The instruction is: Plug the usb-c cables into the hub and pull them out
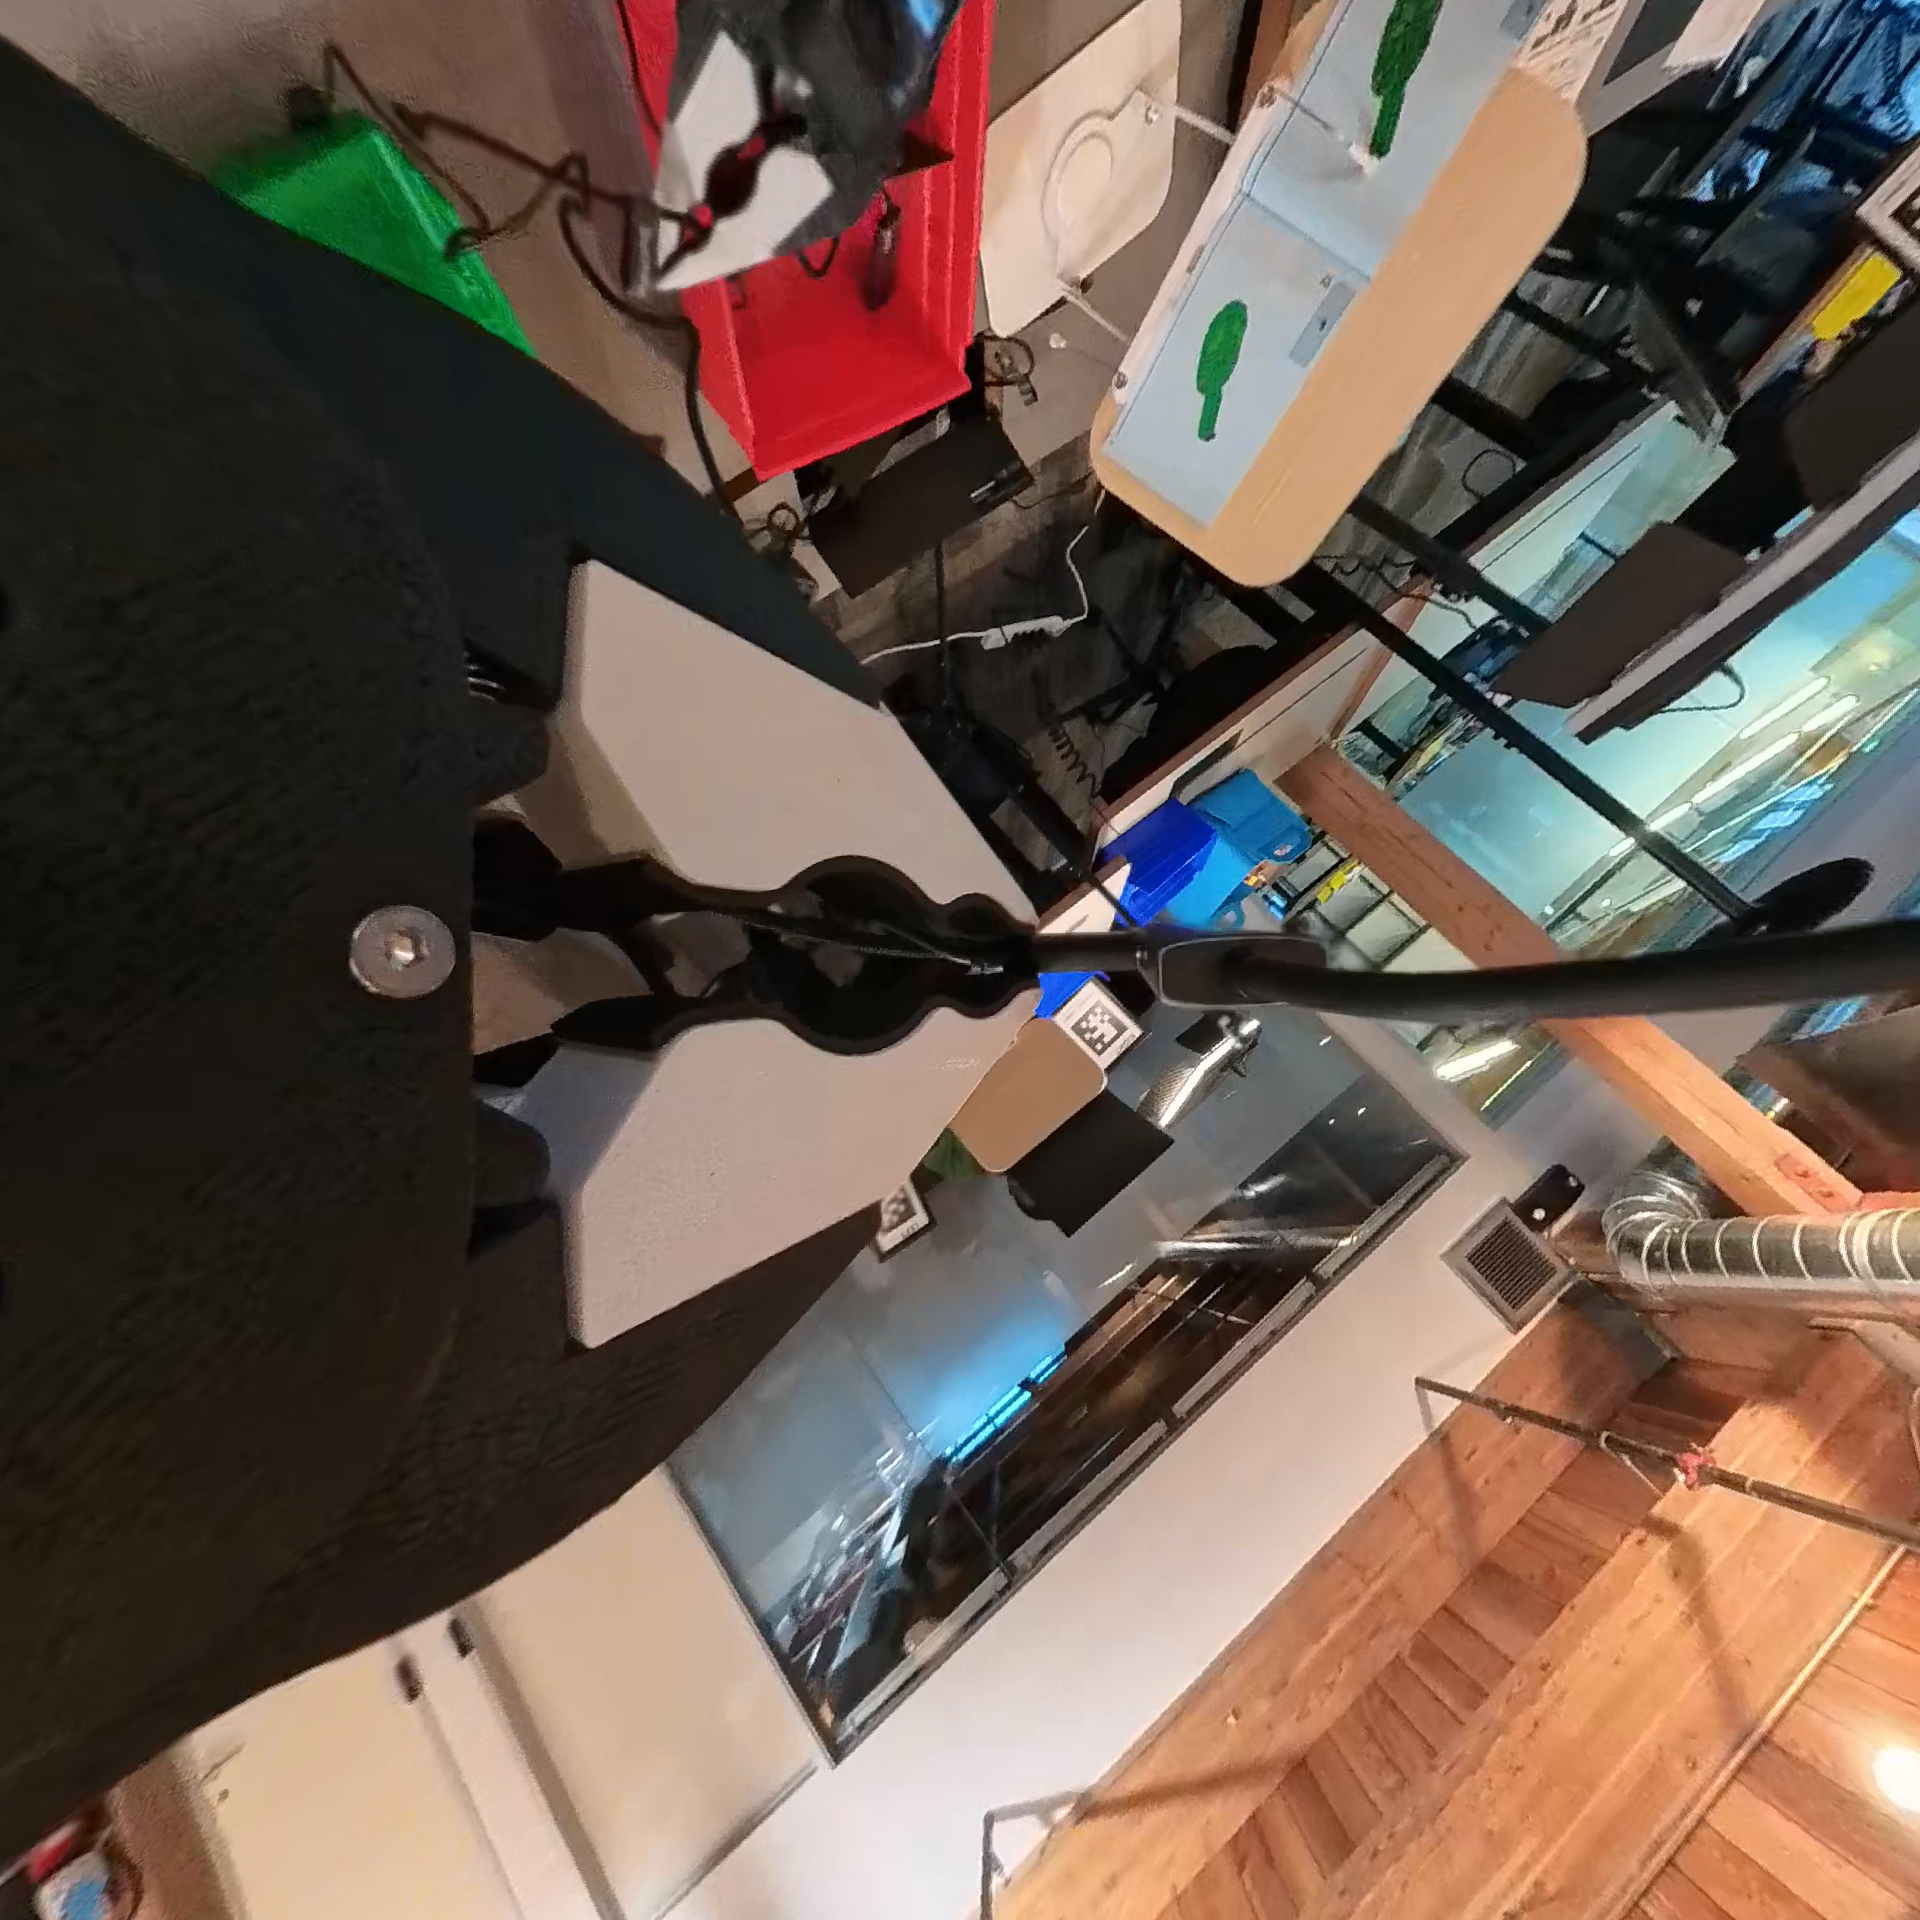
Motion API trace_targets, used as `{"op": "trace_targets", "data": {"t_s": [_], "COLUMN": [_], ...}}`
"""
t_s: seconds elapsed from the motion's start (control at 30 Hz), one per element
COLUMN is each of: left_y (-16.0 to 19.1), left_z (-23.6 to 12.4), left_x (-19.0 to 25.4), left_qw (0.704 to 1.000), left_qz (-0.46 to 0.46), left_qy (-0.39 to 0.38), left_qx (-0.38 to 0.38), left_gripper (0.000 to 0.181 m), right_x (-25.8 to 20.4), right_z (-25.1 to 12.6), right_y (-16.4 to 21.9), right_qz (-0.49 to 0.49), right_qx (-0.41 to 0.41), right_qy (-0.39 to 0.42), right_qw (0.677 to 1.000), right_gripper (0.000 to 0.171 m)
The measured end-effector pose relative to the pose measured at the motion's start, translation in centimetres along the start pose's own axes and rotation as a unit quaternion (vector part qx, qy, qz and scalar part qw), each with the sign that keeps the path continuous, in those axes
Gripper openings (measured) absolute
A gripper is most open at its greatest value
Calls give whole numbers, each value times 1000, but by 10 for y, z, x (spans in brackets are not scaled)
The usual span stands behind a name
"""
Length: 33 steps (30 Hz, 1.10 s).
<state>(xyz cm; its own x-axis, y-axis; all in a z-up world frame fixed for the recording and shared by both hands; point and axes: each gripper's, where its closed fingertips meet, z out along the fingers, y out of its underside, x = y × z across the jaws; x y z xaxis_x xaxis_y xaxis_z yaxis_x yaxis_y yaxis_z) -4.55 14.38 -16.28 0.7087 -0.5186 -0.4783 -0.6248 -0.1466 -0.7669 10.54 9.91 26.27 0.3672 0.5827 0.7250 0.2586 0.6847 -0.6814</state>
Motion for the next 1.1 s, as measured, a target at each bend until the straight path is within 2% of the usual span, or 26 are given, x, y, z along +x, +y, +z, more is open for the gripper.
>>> {"op": "trace_targets", "data": {"t_s": [0.1,0.17,0.3,0.47,0.6,0.67,0.77,0.9,1.0,1.1], "left_y": [-17,-18,23,107,170,186,180,135,78,14], "left_z": [-19,-45,-102,-156,-180,-178,-166,-163,-175,-173], "left_x": [-4,-24,-72,-120,-140,-138,-125,-97,-78,-55], "left_qw": [997,991,970,943,922,919,929,939,951,972], "left_qz": [-41,-82,-185,-269,-314,-326,-310,-311,-280,-197], "left_qy": [2,-31,-86,-169,-224,-224,-202,-139,-127,-131], "left_qx": [62,103,136,101,37,-1,-33,-39,-15,7], "left_gripper": [0,0,0,0,0,0,0,90,122,134], "right_x": [6,14,37,66,65,57,41,36,40,46], "right_z": [-16,-30,-66,-108,-117,-111,-95,-78,-69,-63], "right_y": [21,45,99,154,168,162,140,122,115,108], "right_qz": [2,5,13,17,67,64,65,52,52,55], "right_qx": [-27,-57,-119,-184,-164,-151,-117,-109,-108,-102], "right_qy": [14,31,77,144,135,124,92,73,71,74], "right_qw": [1000,998,990,972,975,979,987,990,990,990], "right_gripper": [4,4,4,4,4,4,4,4,4,4]}}
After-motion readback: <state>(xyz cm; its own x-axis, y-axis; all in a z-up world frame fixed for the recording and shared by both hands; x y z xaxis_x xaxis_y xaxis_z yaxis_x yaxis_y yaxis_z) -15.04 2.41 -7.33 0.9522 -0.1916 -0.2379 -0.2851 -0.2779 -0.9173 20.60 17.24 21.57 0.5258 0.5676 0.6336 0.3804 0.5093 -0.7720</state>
